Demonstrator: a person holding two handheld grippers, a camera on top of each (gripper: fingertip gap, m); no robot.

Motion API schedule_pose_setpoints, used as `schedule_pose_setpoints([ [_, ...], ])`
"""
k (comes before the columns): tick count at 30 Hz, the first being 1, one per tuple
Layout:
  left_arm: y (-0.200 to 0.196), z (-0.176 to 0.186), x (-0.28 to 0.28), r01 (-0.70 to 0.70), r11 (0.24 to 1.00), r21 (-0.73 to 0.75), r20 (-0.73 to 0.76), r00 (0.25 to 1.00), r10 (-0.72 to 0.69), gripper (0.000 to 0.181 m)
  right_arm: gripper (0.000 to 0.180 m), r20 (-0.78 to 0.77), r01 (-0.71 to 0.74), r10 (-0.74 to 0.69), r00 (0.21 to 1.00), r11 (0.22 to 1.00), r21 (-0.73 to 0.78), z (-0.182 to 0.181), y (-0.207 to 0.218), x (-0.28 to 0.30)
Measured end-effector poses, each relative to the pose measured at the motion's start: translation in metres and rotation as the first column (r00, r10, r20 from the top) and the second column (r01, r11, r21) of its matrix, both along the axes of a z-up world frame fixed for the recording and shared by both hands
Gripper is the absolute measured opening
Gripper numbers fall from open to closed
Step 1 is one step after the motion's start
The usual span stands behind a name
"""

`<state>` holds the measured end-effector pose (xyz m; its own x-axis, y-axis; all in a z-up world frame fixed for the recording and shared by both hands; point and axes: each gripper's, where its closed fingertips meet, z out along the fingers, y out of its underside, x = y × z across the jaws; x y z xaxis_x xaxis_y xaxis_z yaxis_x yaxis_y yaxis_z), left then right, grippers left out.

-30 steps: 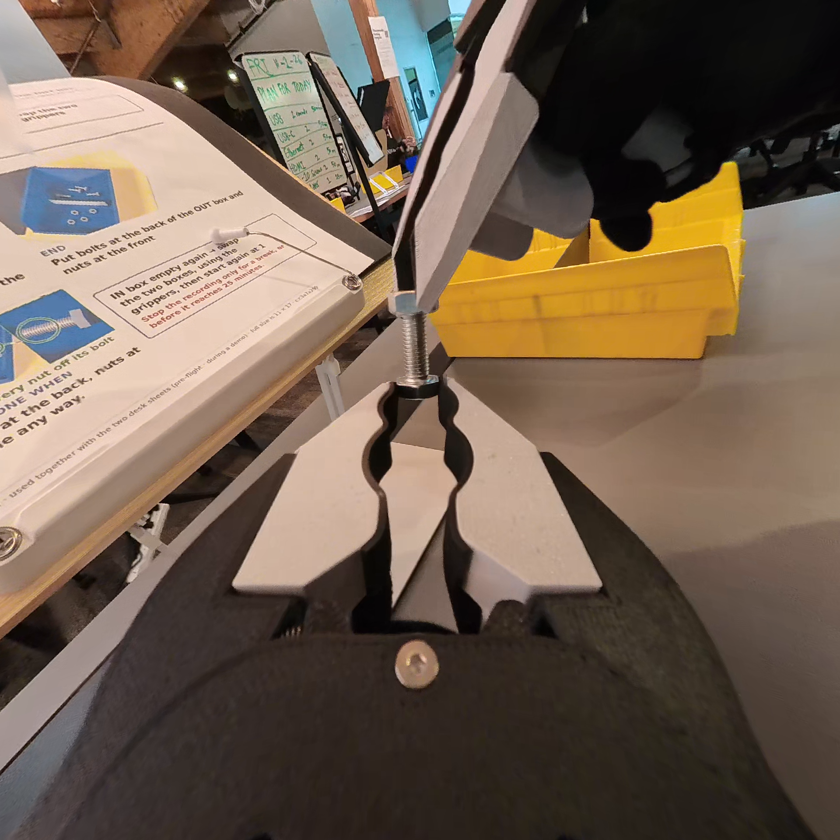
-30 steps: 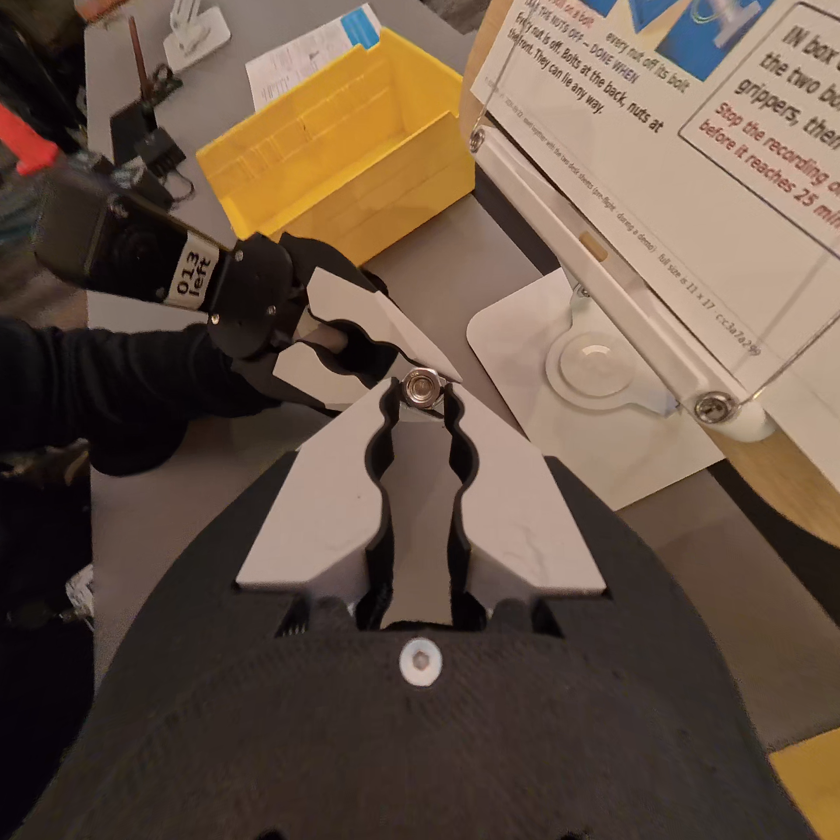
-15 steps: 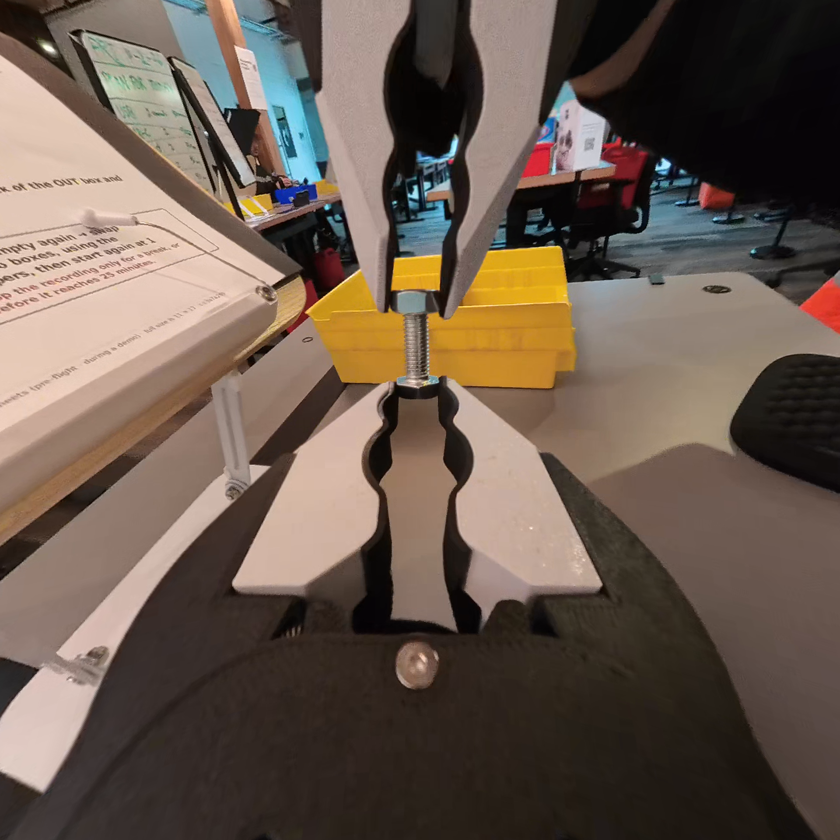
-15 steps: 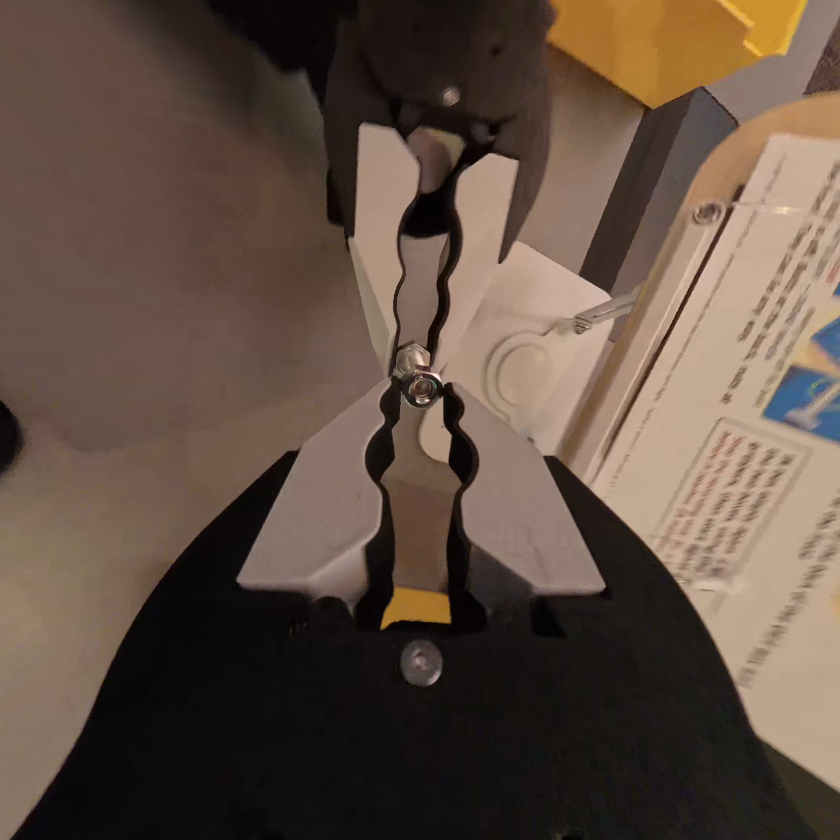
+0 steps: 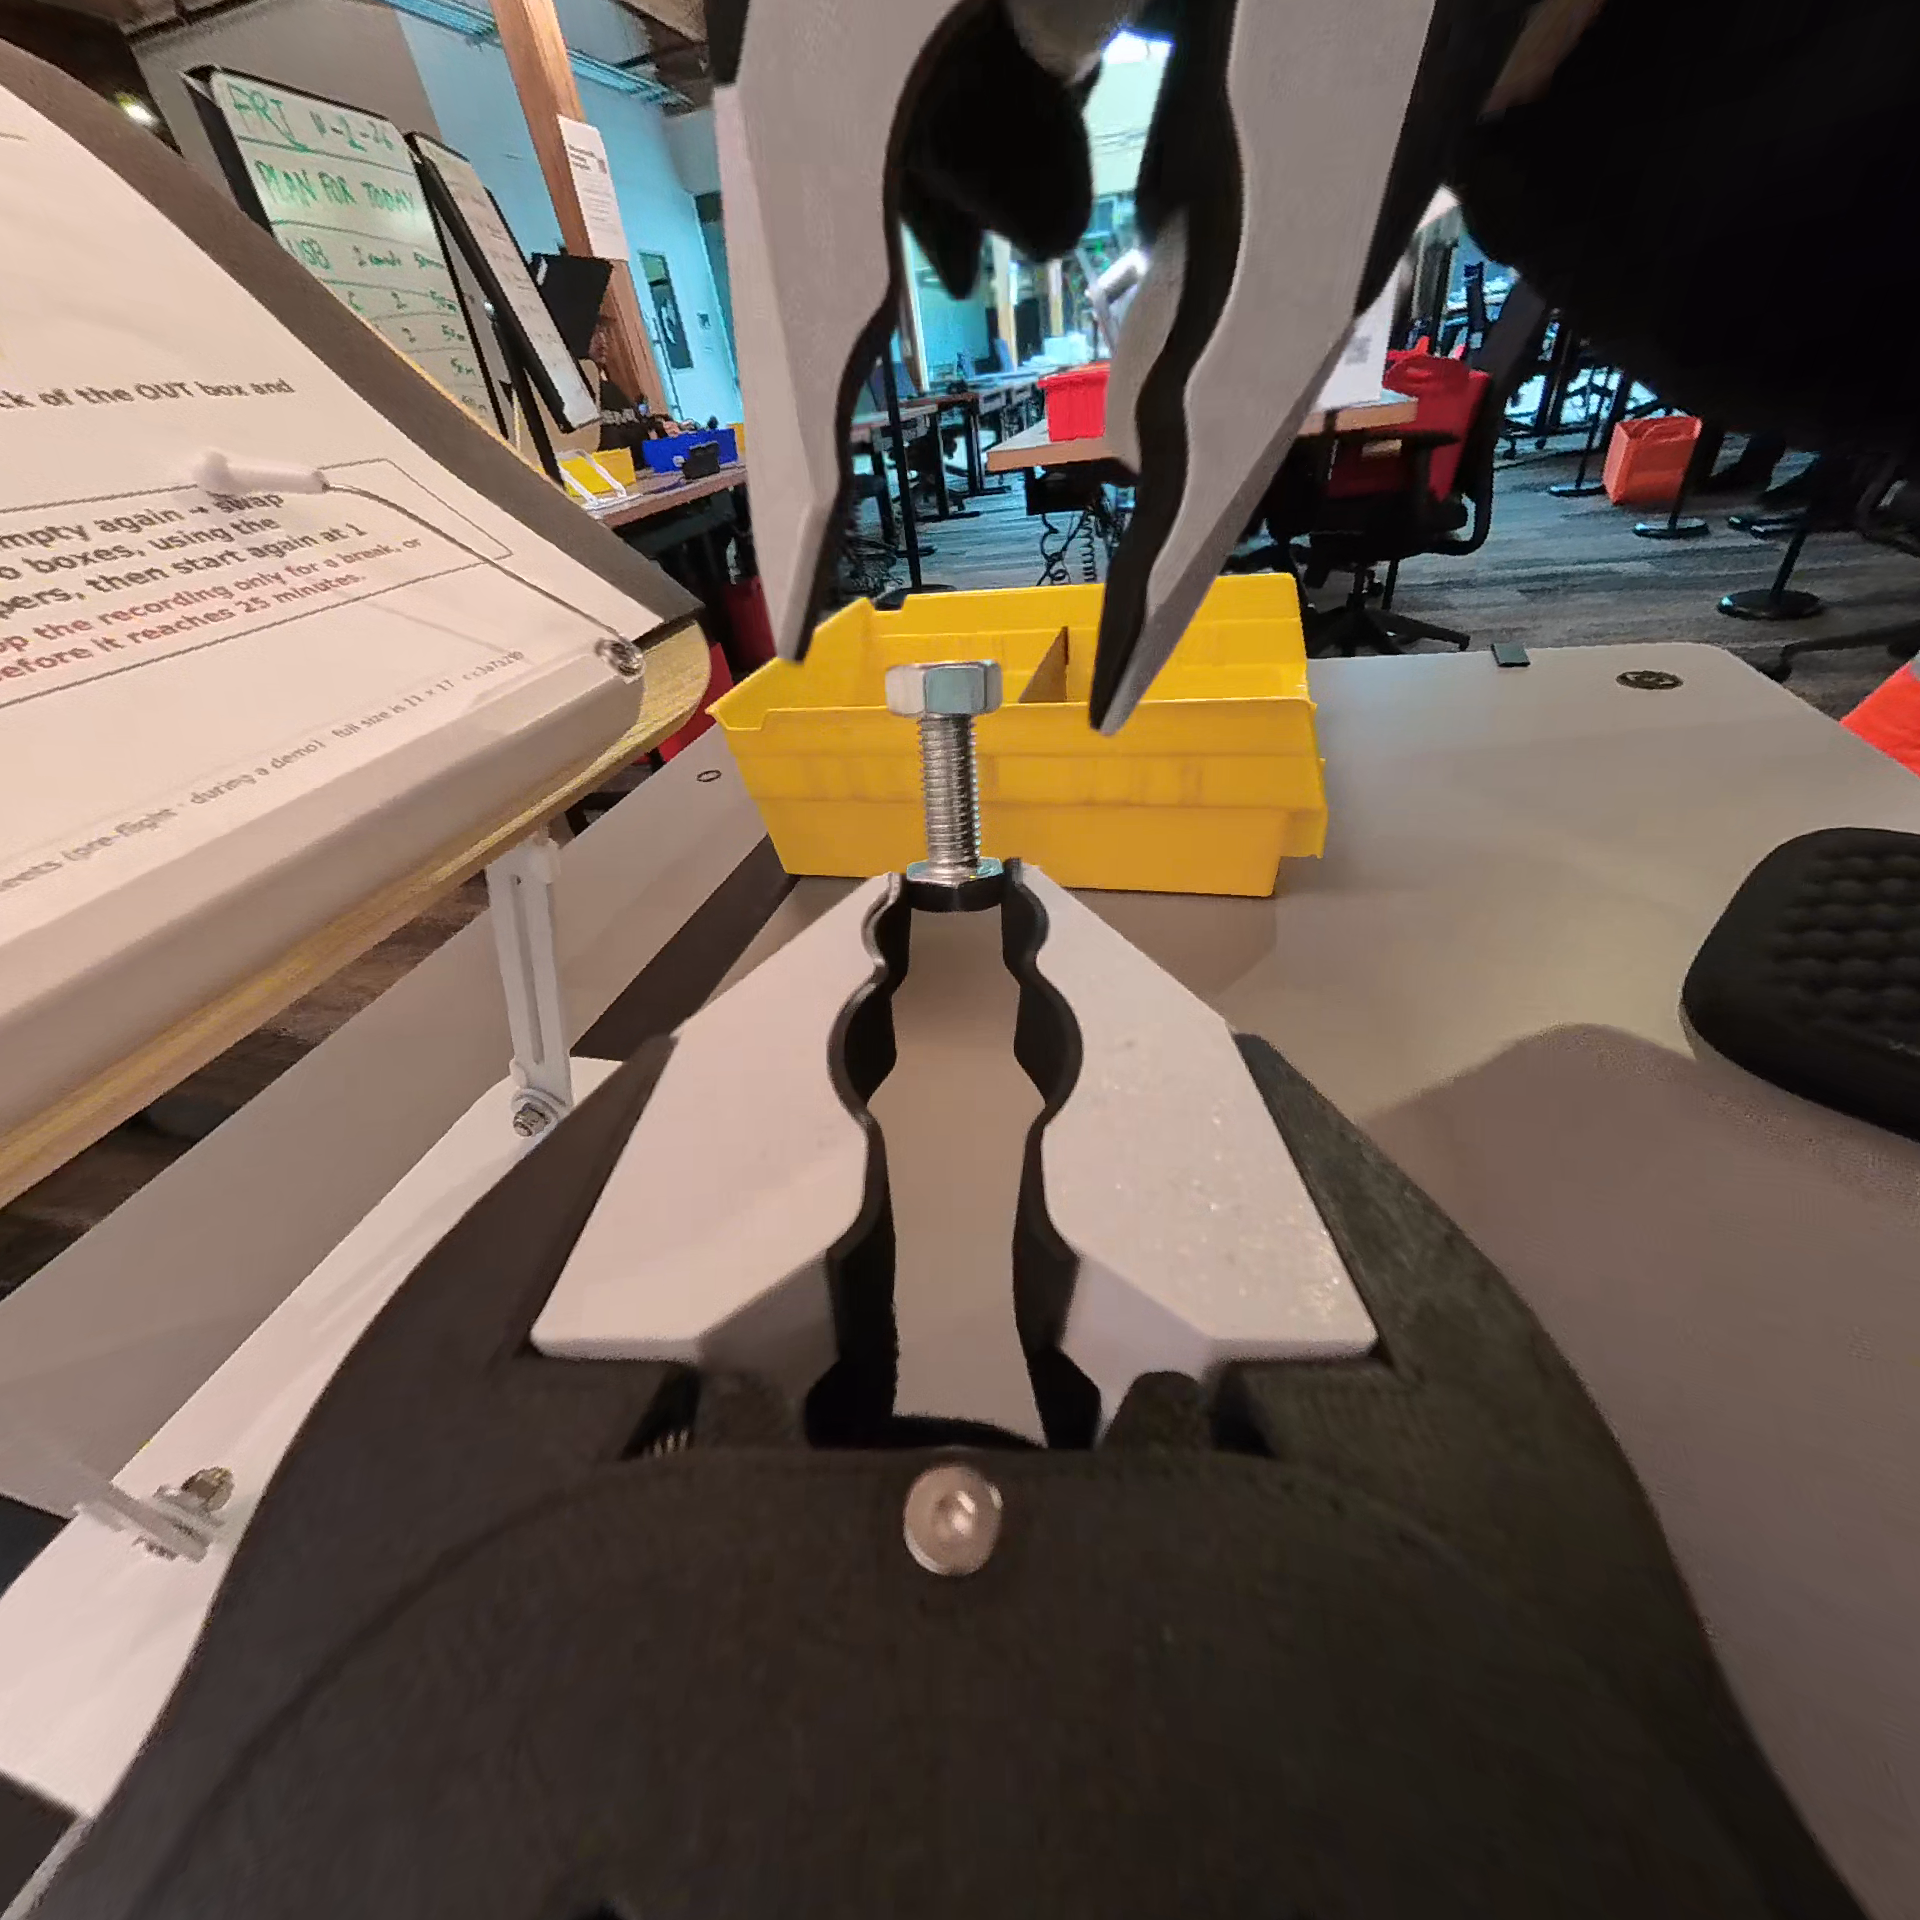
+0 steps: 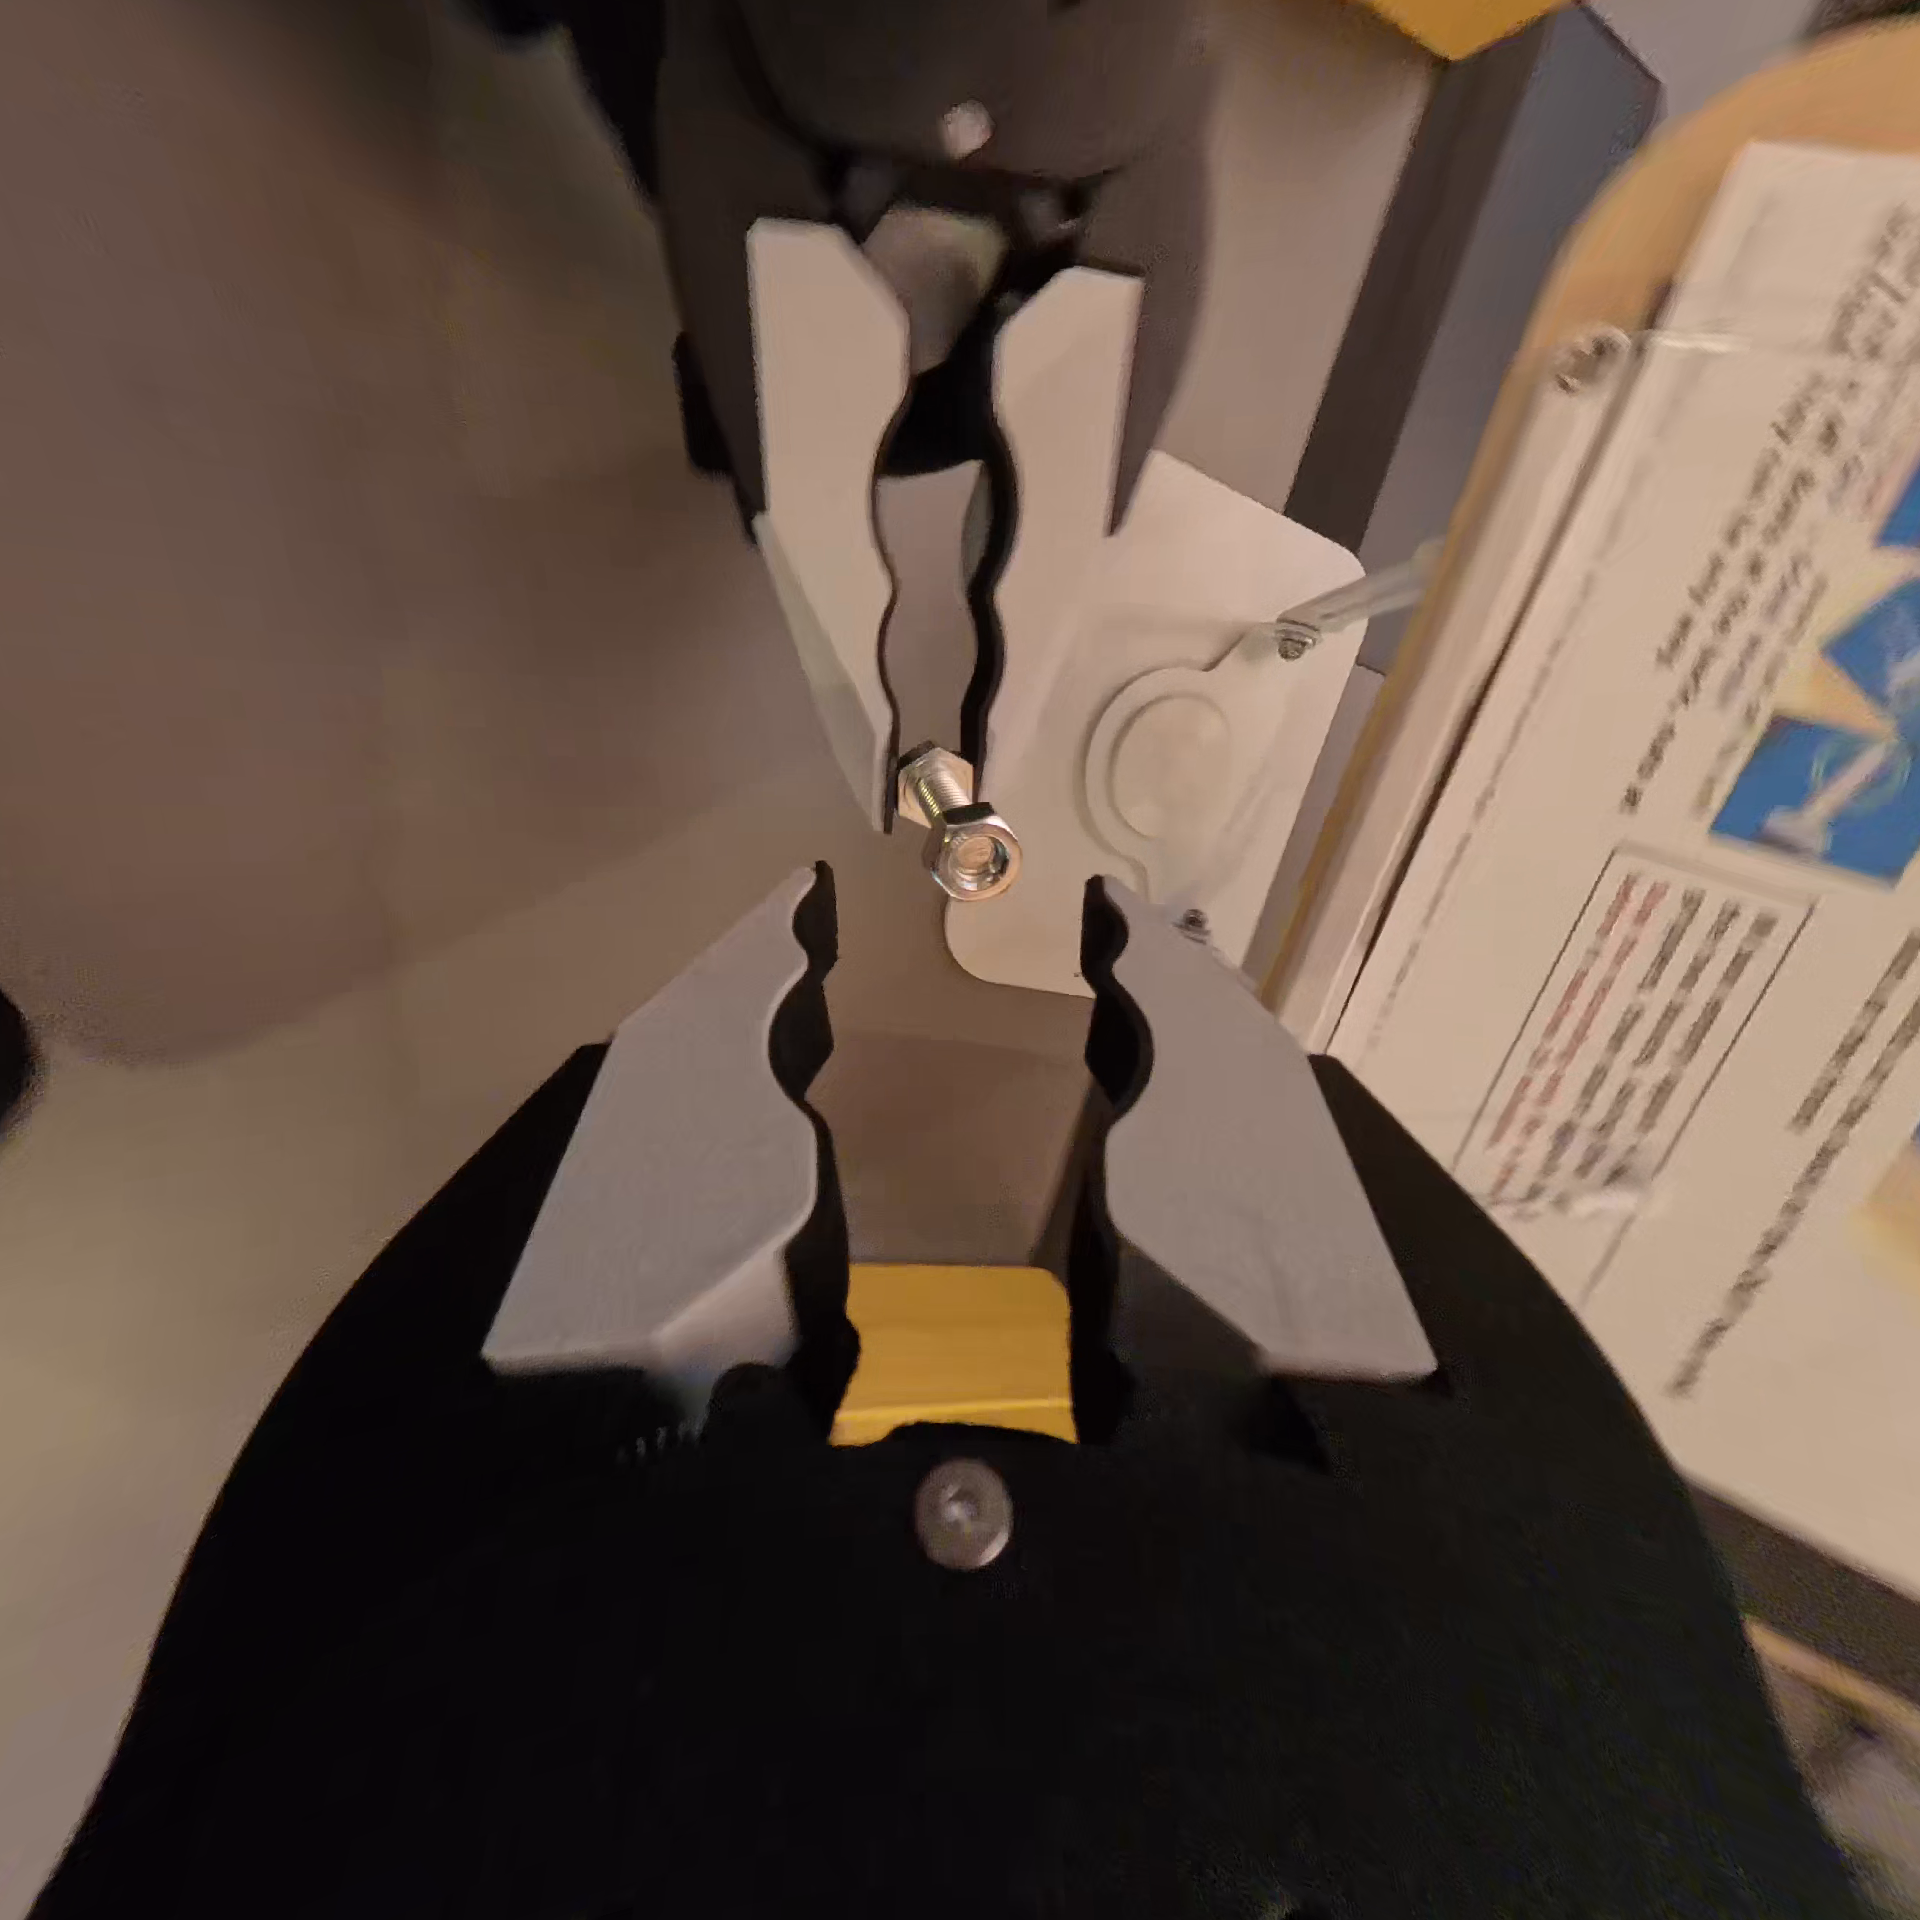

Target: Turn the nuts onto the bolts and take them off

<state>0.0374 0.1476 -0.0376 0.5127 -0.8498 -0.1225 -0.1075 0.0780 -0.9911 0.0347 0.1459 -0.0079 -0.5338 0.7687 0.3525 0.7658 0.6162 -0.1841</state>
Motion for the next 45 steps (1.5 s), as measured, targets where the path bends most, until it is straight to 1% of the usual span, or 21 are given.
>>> schedule_pose_setpoints([
  [1,0.001,0.0,-0.001,-0.01,1.0,0.002,0.0,1.0,0.01,0.016,0.041,-0.046,0.074,-0.076,0.996,0.996,-0.057,0.004,0.0,-0.001],
  [2,0.003,-0.001,-0.002,-0.019,1.0,0.004,-0.004,1.0,0.019,0.016,0.039,-0.085,0.155,-0.166,0.982,0.98,-0.123,0.007,0.002,-0.001],
  [4,0.005,0.0,-0.003,-0.039,0.999,0.006,-0.001,0.999,0.039,0.016,0.036,-0.135,0.295,-0.344,0.929,0.911,-0.287,0.009,0.004,0.0],
  [6,0.007,-0.001,-0.004,-0.061,0.998,0.013,-0.007,0.998,0.061,0.016,0.038,-0.163,0.362,-0.469,0.868,0.822,-0.439,0.01,0.003,-0.002],
  [9,0.009,-0.003,-0.003,-0.085,0.996,0.029,-0.041,0.995,0.087,0.016,0.034,-0.148,0.417,-0.579,0.802,0.719,-0.557,0.002,0.003,-0.001],
  [13,0.009,-0.004,0.0,-0.085,0.996,0.032,-0.045,0.995,0.087,0.016,0.027,-0.13,0.419,-0.62,0.774,0.654,-0.629,-0.004,0.001,-0.003],
  [15,0.008,-0.004,0.001,-0.085,0.996,0.034,-0.049,0.995,0.087,0.016,0.017,-0.138,0.407,-0.61,0.78,0.663,-0.628,-0.004,0.001,-0.004],
  [17,0.008,-0.004,0.001,-0.084,0.996,0.031,-0.049,0.995,0.085,0.016,0.017,-0.143,0.401,-0.593,0.793,0.684,-0.609,-0.006,0.002,-0.003],
  [19,0.008,-0.006,0.002,-0.079,0.996,0.03,-0.054,0.995,0.081,0.016,0.017,-0.15,0.372,-0.536,0.83,0.735,-0.567,-0.007,0.001,-0.002],
  [22,0.007,-0.008,0.004,-0.067,0.997,0.025,-0.06,0.996,0.068,0.016,0.017,-0.136,0.304,-0.409,0.902,0.829,-0.469,-0.009,0.001,0.001],
  [24,0.006,-0.008,0.005,-0.055,0.998,0.02,-0.057,0.997,0.056,0.016,0.017,-0.123,0.219,-0.281,0.952,0.903,-0.37,-0.01,0.001,0.002],
  [28,0.003,-0.007,0.006,-0.028,1.0,0.002,-0.036,0.999,0.028,0.016,0.016,-0.039,0.035,-0.041,0.998,0.99,-0.133,-0.011,0.002,0.003],
  [31,0.003,-0.008,0.006,-0.01,1.0,-0.013,-0.017,1.0,0.009,0.016,0.016,0.072,-0.122,0.117,0.99,0.99,0.067,-0.011,0.004,0.003],
  [34,0.002,-0.009,0.006,0.002,1.0,-0.029,-0.003,1.0,-0.002,0.016,0.016,0.164,-0.23,0.199,0.966,0.953,0.195,-0.011,0.006,0.001],
  [36,0.002,-0.009,0.005,0.006,0.999,-0.033,-0.001,1.0,-0.006,0.016,0.016,0.199,-0.25,0.206,0.958,0.941,0.23,-0.012,0.007,0.002],
  [38,0.002,-0.01,0.006,0.006,1.0,-0.03,-0.008,1.0,-0.006,0.016,0.018,0.197,-0.235,0.192,0.961,0.947,0.221,-0.013,0.006,0.002],
  [39,0.002,-0.01,0.007,0.006,1.0,-0.028,-0.004,1.0,-0.006,0.016,0.027,0.176,-0.204,0.17,0.97,0.959,0.198,-0.012,0.005,0.002],
  [40,0.002,-0.008,0.007,0.006,1.0,-0.027,0.003,1.0,-0.005,0.016,0.036,0.145,-0.158,0.134,0.98,0.973,0.168,-0.011,0.004,0.001],
  [41,0.002,-0.008,0.007,0.005,1.0,-0.026,0.004,1.0,-0.005,0.016,0.037,0.11,-0.099,0.085,0.99,0.986,0.131,-0.01,0.004,0.001],
  [43,0.004,-0.007,0.003,-0.016,1.0,-0.02,0.0,1.0,0.016,0.016,0.037,0.026,0.071,-0.071,0.997,0.997,0.007,-0.006,0.005,0.002],
  [45,0.006,-0.005,0.0,-0.031,0.999,-0.019,0.011,0.999,0.031,0.016,0.026,-0.078,0.24,-0.253,0.964,0.959,-0.149,0.0,0.008,0.0],
])
